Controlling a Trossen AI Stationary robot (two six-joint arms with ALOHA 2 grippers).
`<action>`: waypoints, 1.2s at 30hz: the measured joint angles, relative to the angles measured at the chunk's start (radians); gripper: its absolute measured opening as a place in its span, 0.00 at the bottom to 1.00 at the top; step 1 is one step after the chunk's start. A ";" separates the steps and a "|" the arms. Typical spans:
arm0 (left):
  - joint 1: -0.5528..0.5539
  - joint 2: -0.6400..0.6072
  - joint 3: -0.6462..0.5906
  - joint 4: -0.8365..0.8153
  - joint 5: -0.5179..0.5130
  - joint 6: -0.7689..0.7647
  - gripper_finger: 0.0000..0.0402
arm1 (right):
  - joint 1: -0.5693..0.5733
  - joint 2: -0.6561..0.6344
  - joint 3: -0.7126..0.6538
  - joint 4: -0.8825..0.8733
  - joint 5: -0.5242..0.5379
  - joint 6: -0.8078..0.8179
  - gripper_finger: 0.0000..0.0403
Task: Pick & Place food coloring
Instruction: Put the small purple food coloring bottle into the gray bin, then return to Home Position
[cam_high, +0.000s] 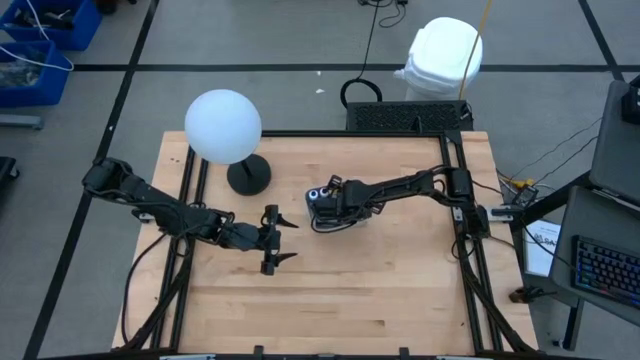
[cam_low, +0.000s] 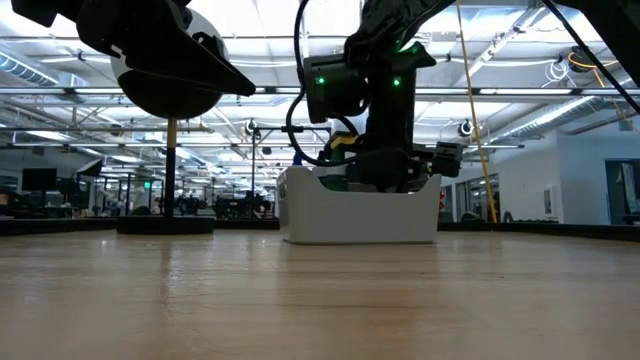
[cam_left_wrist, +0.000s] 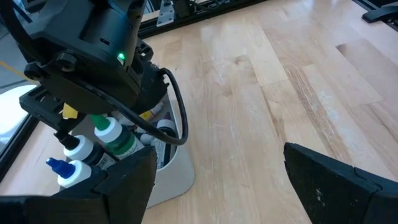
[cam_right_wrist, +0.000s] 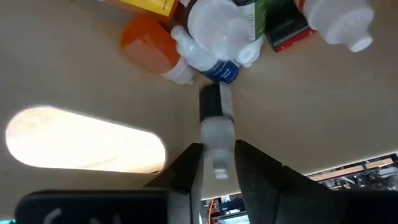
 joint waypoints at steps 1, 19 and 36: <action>0.000 0.000 0.000 0.000 0.000 0.000 0.87 | 0.000 0.000 0.000 0.001 0.000 -0.004 0.21; 0.000 0.000 0.000 0.001 0.000 -0.015 0.87 | 0.011 -0.064 0.000 -0.001 0.236 0.061 0.28; -0.067 0.000 0.000 0.031 0.001 0.035 0.79 | -0.037 -0.646 -0.191 0.247 -0.338 0.619 0.08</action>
